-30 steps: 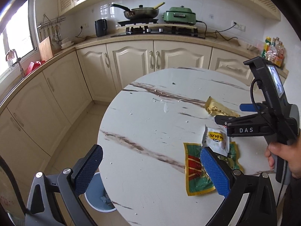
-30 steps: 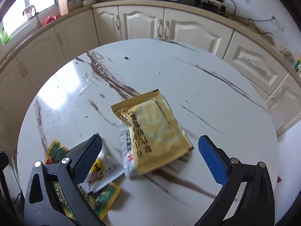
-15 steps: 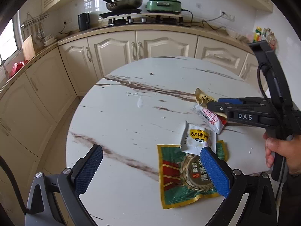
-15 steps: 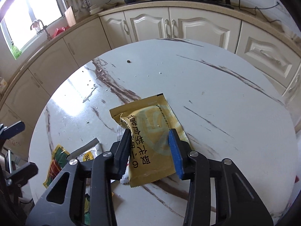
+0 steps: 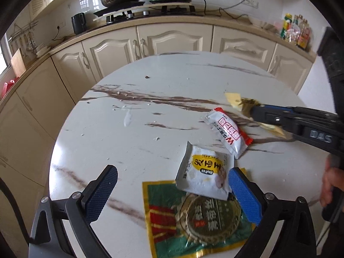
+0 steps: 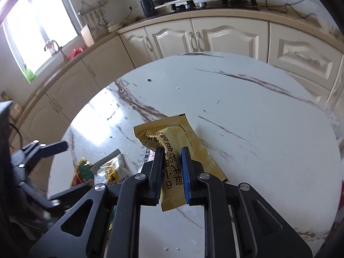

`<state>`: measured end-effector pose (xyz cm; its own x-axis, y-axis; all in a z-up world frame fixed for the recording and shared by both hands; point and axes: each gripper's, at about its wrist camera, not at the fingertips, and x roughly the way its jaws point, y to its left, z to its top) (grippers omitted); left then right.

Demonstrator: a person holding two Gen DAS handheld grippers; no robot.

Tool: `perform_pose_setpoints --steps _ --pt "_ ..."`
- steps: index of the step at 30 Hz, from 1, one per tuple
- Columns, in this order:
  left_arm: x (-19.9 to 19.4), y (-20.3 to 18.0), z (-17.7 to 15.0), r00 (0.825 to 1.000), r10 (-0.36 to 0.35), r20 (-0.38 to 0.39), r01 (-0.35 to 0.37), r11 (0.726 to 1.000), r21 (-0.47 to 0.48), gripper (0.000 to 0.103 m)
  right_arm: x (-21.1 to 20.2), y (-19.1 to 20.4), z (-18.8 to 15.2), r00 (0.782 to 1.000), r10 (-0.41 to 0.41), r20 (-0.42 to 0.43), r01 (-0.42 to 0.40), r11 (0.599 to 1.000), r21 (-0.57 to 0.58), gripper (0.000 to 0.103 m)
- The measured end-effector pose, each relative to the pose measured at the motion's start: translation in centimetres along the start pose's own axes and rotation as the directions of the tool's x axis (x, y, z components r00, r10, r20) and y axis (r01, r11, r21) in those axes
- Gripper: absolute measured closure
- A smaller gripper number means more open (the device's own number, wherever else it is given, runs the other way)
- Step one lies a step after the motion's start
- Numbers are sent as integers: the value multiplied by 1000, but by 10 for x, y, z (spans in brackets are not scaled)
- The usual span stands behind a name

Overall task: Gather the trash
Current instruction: 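Grasp the gold packet with the right tool, then grasp the white-and-yellow sachet with the left tool while the right tool holds the gold packet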

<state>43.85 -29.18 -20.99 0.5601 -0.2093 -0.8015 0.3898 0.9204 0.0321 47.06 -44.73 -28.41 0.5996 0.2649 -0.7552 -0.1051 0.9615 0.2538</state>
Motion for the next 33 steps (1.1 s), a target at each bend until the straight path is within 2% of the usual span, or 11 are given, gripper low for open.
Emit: perform_pose_setpoints --steps 3,7,8,9,10,13,14,15,22,28,33 --pt "16 -3 7 999 -30 -25 30 1000 -8 10 -5 -9 -5 999 45 21 -46 998 48 88" --pt "36 -9 9 997 -62 -55 62 998 3 22 -9 -13 -8 997 64 35 -66 996 66 88" --pt "36 -11 10 997 -67 -46 67 998 8 29 -9 -13 -8 997 64 34 -66 995 69 88" --pt "36 -12 10 997 -75 -37 75 997 19 45 -9 -13 -8 997 63 39 -66 995 69 88" --pt "37 -13 11 996 -92 -21 93 995 32 55 -9 -13 -9 997 62 40 -64 996 68 88" --pt "41 -12 10 994 -110 -7 111 993 38 69 -10 -9 -8 998 51 41 -53 997 53 88" --pt "42 -11 9 993 -122 1 122 992 34 80 -10 -7 -9 998 48 46 -50 998 50 88" --pt "44 -8 9 990 -144 5 144 990 17 85 -11 -7 -10 998 48 47 -50 998 48 88" --pt "34 11 7 980 -186 67 189 981 -39 88 -23 11 -9 996 23 88 -24 1000 14 90" --pt "-2 23 4 970 -204 131 212 976 -56 88 -43 35 -3 990 23 136 -21 1000 -17 91" --pt "-52 49 -17 955 -219 202 238 968 -78 88 -60 74 1 986 55 154 -45 996 -71 91"
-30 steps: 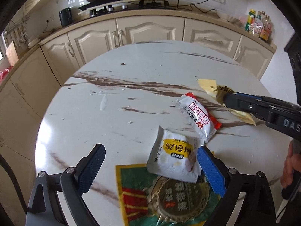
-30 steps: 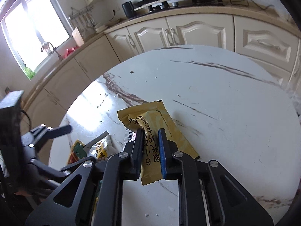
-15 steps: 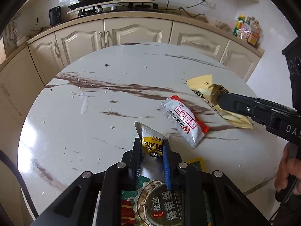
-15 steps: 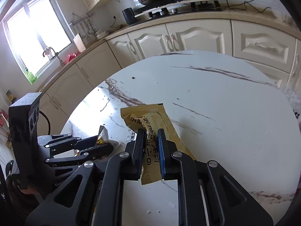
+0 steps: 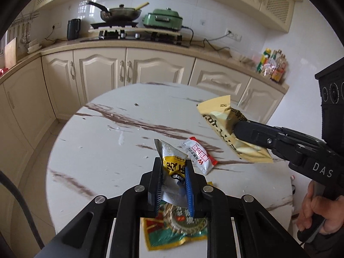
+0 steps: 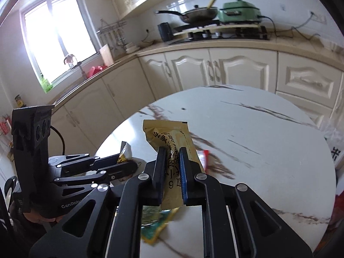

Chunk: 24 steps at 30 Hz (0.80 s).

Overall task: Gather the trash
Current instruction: 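Grasp the white-and-yellow sachet with the left tool while the right tool holds the gold packet, then carry the sachet and gold packet over the bucket and open both tools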

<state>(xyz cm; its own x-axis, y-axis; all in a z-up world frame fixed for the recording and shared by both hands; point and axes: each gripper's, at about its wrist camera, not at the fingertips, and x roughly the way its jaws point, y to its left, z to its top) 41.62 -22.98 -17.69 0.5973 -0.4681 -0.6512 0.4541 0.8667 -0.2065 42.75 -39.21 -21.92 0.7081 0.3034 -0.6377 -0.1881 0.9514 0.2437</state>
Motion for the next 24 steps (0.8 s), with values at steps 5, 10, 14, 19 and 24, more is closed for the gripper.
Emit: perform_pose_setpoints --steps 5,10,14,19,24 --pt "-71 33 -20 997 22 71 -20 999 -40 88 -12 68 8 998 54 26 -52 996 -75 91" --pt "-140 78 -51 988 92 125 -78 991 -110 88 -1 153 10 989 150 13 -146 977 -158 91" --pt "-188 122 -85 975 186 120 -165 973 -163 87 27 221 5 970 241 -21 -240 951 -196 91" --pt "-227 184 -125 958 274 82 -243 932 -269 87 89 304 -17 931 341 -129 -363 901 -236 91" --pt "-233 245 -166 950 313 -6 -291 877 -383 87 169 343 -51 894 365 -259 -419 887 -197 91"
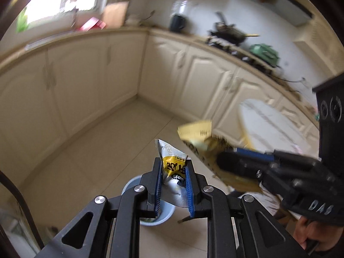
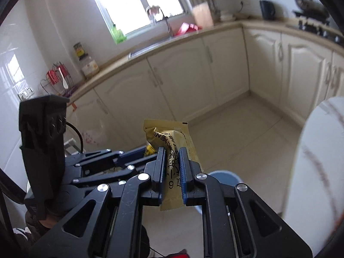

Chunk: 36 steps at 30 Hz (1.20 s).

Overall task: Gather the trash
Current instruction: 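Carry the sachet and gold packet over the bucket and open both tools, then move both tools back toward the table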

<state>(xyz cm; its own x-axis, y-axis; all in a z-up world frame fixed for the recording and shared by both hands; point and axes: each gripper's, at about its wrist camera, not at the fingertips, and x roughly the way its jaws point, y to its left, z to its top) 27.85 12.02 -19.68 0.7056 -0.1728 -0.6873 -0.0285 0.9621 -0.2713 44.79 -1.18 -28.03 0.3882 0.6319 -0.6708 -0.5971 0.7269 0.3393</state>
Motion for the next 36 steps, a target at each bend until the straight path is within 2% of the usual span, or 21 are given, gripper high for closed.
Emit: perform_pose_setpoints --steps 2,6,10,13,15,16,21,23,24,25,28,29,30,36 --pt "18 25 -8 999 15 -49 -17 999 -43 87 39 -8 -8 998 12 -57 -11 1000 27 91" --pt "61 59 -20 988 20 -155 -35 995 -95 87 113 -42 -31 985 -8 -171 25 995 96 90" --pt "110 89 -31 965 -3 -264 -36 989 -143 87 166 -75 -55 967 -12 -254 59 983 176 90" --pt "139 111 -36 947 -11 -322 -43 986 -161 87 199 -96 -70 951 -31 -307 95 976 194 89" --pt "154 122 -38 935 -16 -355 -49 984 -171 87 214 -112 -76 944 -39 -329 116 969 217 85" --pt "164 128 -33 931 -16 -365 -52 983 -175 87 220 -120 -78 941 -49 -335 131 965 228 79" --pt "193 145 -24 913 -17 -407 -62 982 -180 87 238 -138 -76 931 -79 -357 171 957 234 69" --pt "216 130 -7 908 -21 -419 -61 981 -182 85 238 -143 -75 931 -102 -350 191 954 230 63" --pt "222 128 -4 905 -22 -425 -63 981 -184 81 236 -148 -76 931 -118 -345 206 950 233 57" --pt "228 128 -1 902 -21 -430 -65 981 -185 80 234 -151 -76 930 -128 -343 216 948 233 56" --pt "240 121 10 897 -29 -441 -66 978 -199 67 229 -156 -70 929 -150 -339 235 946 225 56" --pt "242 114 10 898 -23 -440 -72 977 -200 57 229 -155 -67 928 -156 -337 240 945 223 56" --pt "241 108 12 900 -12 -437 -84 977 -198 53 226 -157 -65 928 -165 -333 246 944 221 56" --pt "212 108 22 918 47 -393 -139 968 -211 50 207 -143 -54 939 -168 -302 240 945 222 55"
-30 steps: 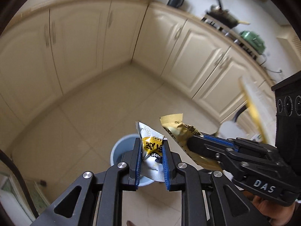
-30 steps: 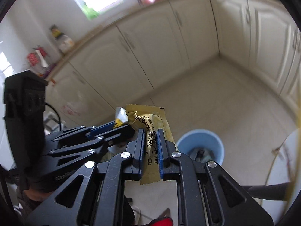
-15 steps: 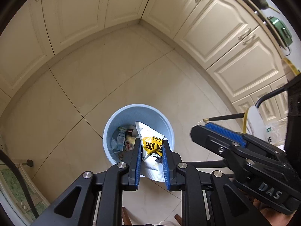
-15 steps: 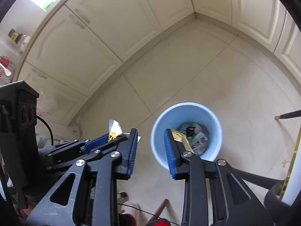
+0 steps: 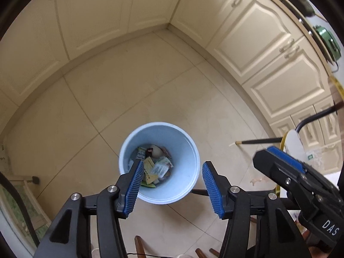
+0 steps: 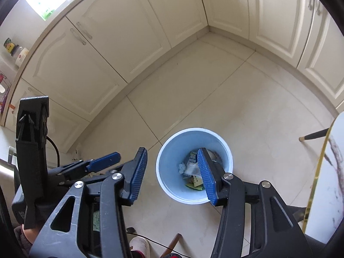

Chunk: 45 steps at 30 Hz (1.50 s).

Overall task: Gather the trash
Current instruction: 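Move both tools back toward the table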

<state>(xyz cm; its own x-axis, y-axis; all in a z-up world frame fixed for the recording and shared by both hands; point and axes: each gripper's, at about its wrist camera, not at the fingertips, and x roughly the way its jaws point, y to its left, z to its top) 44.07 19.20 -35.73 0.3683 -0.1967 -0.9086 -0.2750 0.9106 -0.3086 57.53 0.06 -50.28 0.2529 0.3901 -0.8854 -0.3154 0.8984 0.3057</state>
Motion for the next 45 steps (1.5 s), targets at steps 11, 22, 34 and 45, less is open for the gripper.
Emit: perform_pose_setpoints --steps 11,22,34,45 --pt "-175 -1 -41 914 158 373 -157 987 -33 33 -110 66 -23 985 54 163 -31 990 -137 29" --pt "-300 -103 -125 751 90 654 -190 978 84 11 -300 108 -85 875 -17 483 119 976 -181 0" --pt "-366 -147 -276 551 -71 832 -227 946 232 1 -466 118 -177 703 -128 700 289 950 -116 0" --pt "-334 -150 -419 455 -177 873 -217 929 301 1 -551 116 -235 557 -212 803 362 932 -5 0"
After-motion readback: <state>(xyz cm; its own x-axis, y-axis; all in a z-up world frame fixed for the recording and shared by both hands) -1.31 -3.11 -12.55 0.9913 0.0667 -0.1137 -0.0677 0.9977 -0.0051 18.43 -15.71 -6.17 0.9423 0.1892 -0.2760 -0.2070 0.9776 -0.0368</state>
